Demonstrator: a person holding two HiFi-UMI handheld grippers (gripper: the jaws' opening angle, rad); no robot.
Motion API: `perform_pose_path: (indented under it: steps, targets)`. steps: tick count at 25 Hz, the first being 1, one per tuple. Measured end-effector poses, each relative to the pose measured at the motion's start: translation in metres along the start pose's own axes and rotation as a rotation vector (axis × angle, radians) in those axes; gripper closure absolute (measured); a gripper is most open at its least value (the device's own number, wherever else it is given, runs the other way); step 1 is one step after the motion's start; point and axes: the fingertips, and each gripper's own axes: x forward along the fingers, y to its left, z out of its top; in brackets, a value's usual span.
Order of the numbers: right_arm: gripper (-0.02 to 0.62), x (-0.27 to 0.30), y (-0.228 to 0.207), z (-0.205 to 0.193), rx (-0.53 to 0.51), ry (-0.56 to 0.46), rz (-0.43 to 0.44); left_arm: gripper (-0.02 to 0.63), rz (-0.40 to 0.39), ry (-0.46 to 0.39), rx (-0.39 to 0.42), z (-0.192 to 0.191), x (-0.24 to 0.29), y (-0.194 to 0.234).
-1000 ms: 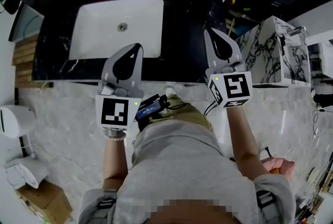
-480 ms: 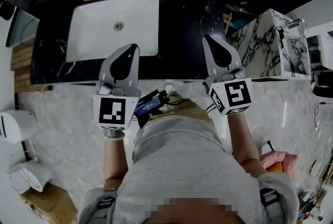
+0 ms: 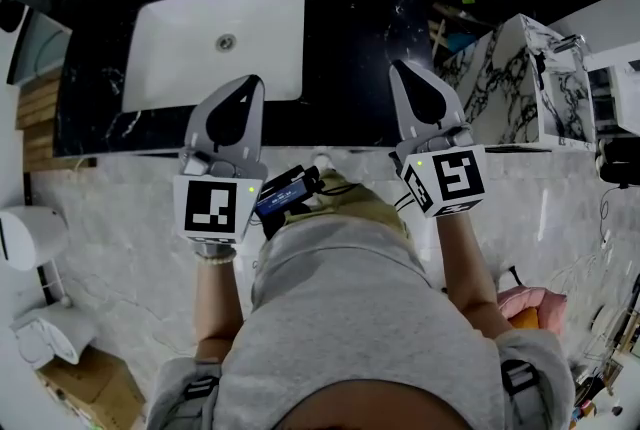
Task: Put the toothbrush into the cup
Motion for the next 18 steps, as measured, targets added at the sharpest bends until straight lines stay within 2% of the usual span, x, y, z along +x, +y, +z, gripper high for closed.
perform_pose_path:
  steps: [18]
  targets:
    - [0.603,0.0033,0.0013,0.0032,-0.013,-0.002,0.011,0.595,-0.008,-0.003,0.000,0.0027,0.0050,-0.0013]
